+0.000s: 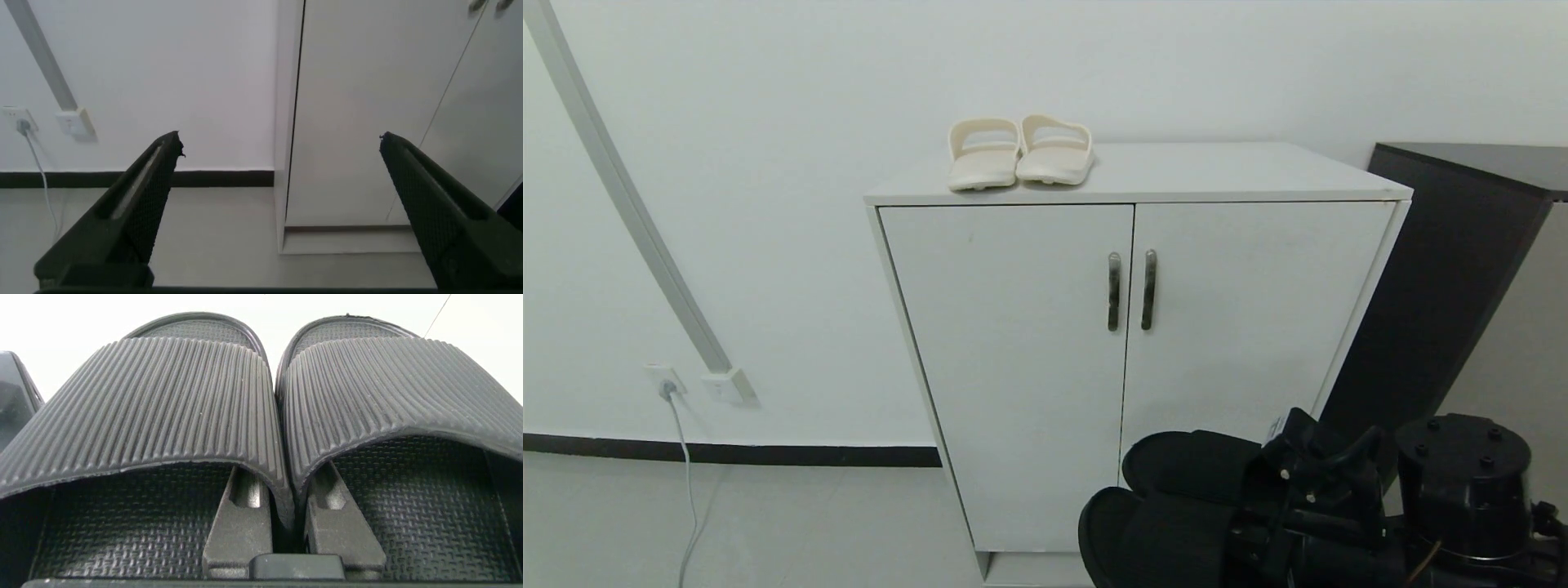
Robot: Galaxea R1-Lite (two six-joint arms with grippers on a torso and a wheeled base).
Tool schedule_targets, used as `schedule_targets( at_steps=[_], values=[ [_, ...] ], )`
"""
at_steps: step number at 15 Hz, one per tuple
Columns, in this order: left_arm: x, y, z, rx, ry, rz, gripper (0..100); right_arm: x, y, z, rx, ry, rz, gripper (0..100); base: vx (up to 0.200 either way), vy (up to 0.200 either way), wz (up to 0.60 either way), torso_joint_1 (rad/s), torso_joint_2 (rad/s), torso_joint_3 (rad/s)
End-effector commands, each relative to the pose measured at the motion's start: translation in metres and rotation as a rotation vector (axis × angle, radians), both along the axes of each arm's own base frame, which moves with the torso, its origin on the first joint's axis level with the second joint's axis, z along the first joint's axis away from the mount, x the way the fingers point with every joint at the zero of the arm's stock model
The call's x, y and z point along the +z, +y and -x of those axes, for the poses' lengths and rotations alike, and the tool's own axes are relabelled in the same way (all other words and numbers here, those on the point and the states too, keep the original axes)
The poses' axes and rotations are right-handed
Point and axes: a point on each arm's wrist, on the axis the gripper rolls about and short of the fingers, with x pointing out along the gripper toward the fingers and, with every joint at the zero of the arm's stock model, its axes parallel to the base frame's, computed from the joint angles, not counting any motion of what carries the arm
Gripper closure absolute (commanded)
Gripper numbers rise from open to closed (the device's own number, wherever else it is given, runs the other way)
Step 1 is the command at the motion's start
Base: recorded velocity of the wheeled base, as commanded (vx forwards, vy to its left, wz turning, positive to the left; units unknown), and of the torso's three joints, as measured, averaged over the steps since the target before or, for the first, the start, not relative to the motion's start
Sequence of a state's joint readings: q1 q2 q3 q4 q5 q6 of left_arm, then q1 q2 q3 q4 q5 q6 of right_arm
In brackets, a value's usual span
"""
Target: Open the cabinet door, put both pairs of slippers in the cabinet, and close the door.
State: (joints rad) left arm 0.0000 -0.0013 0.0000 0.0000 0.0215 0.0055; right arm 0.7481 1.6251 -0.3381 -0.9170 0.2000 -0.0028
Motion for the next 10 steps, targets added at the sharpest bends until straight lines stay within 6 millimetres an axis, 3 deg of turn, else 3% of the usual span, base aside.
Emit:
schedule_targets(
  at_steps=[1, 4, 10],
  values=[
    [0.0, 0.0, -0.0001, 0.0, 0.001, -0.002, 0, -0.0006, -0.0004, 0.0006, 0.003, -0.002, 0.004, 100, 0.0, 0.0, 0.0, -0.071, 0.45, 0.383],
    [0.0, 0.0, -0.0001, 0.0, 0.001, -0.004, 0, -0.0016, -0.0013, 0.0016, 0.003, 0.002, 0.007, 100, 0.0, 0.0, 0.0, -0.027, 0.37, 0.323],
    [0.0005, -0.0001, 0.0, -0.006, 0.0, 0.009, 0, -0.0038, -0.0045, 0.005, 0.014, -0.023, 0.027, 100, 0.0, 0.0, 0.0, 0.0, 0.0, 0.0]
  ],
)
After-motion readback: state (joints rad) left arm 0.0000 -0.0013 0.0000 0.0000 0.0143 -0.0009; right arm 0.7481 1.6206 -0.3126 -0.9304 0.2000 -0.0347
